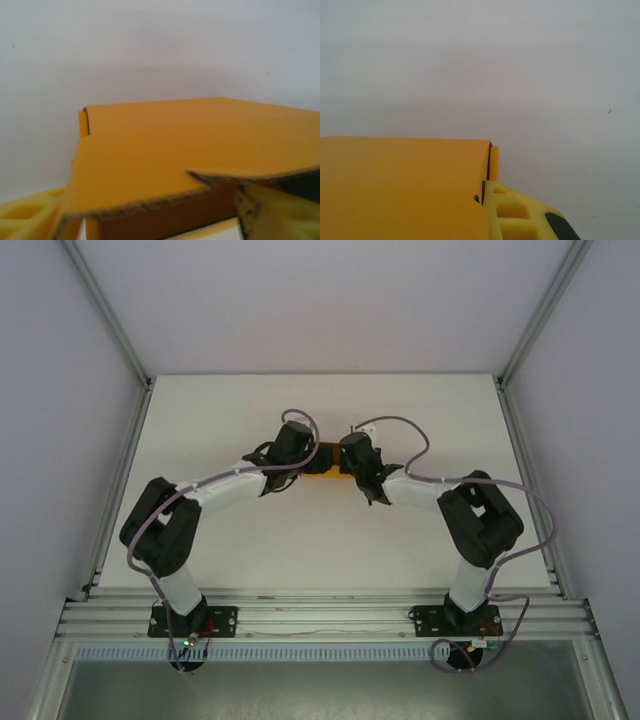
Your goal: Assemble paper box
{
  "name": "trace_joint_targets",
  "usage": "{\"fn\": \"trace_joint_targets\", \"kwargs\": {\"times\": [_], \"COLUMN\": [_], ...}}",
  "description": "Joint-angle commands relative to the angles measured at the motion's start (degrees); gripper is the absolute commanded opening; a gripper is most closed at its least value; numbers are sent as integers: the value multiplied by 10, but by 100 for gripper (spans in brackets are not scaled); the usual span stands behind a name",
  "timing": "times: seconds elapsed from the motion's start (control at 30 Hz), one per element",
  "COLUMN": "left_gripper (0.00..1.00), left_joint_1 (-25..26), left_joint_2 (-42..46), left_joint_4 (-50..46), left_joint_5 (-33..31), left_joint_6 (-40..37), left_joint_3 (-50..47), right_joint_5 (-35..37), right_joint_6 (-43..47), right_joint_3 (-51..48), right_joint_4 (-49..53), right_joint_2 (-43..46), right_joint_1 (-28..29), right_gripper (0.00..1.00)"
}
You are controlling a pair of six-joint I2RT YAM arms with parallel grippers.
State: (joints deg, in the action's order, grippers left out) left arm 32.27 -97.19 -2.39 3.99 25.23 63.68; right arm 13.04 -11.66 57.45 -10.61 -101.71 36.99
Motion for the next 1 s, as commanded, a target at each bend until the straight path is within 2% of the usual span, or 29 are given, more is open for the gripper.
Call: {"fn": "trace_joint_targets", "kwargs": {"times": [0.0,0.2,0.3,0.4,0.53,0.77,0.87,0.97], "left_gripper": [99,100,100,100,100,100,94,87], "left_joint_1": [3,1,-21,-56,-100,-120,-120,-119], "left_joint_2": [49,95,81,66,37,-51,-77,-86], "left_joint_4": [-39,-106,-204,-211,-154,-140,-126,-115], "left_joint_5": [-8,-97,-112,-75,33,148,194,200], "left_joint_6": [3,28,75,91,99,67,68,73], "left_joint_3": [-9,-4,51,74,73,114,114,98], "right_joint_5": [14,21,33,38,48,55,53,60], "right_joint_6": [21,54,61,66,68,61,60,60], "right_joint_3": [-21,-42,-49,-62,-57,-64,-59,-59], "right_joint_4": [20,-14,-18,-33,-15,-9,7,13], "right_joint_2": [1,0,1,0,-7,5,10,19], "right_joint_1": [14,27,30,33,36,45,50,59], "right_gripper": [0,2,3,3,6,9,11,16]}}
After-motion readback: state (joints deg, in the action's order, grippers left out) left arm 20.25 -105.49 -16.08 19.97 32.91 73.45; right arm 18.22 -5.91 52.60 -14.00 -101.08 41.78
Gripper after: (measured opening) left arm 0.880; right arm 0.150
